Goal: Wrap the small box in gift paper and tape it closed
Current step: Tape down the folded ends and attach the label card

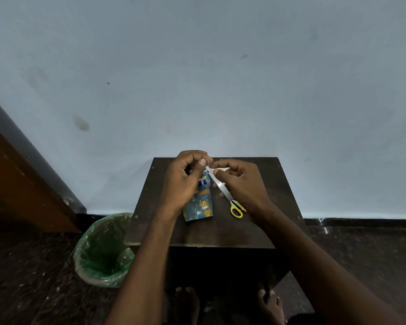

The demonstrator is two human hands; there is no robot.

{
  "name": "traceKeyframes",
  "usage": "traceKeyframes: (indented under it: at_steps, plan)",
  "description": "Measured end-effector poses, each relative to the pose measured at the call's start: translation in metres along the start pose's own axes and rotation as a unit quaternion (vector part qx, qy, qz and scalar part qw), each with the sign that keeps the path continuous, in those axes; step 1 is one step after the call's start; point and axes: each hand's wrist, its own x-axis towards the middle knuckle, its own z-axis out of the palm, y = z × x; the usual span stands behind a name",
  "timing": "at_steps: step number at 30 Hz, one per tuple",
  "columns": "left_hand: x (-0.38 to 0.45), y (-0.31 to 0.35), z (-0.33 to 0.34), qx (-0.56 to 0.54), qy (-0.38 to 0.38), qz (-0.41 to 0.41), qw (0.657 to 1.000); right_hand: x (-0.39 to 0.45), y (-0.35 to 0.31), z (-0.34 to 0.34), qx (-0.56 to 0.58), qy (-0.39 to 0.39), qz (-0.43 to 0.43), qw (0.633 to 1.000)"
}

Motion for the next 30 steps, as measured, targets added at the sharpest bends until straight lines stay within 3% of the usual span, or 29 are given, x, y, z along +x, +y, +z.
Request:
traceKeyframes:
  at_steps: [4, 16, 22, 30]
  plan:
    - [0.001, -0.003, 0.0, -0.012, -0.016, -0.004, 1.0, 0.004, 0.004, -0.001, -0.02, -0.013, -0.02, 1.0]
    - [-0.001, 0.004, -0.007, -0.081, -0.047, -0.055, 0.994, 0.013, -0.01, -0.019, 0.082, -0.063, 0.047, 0.994]
    - [-0.002, 0.012, -0.009, -0.081, -0.06, -0.052, 0.994, 0.017, -0.008, -0.027, 0.076, -0.063, 0.044, 0.994]
    - [0.0, 0.012, -0.01, -0.132, -0.067, -0.075, 0.986, 0.015, 0.003, -0.021, 0.062, -0.162, 0.075, 0.982]
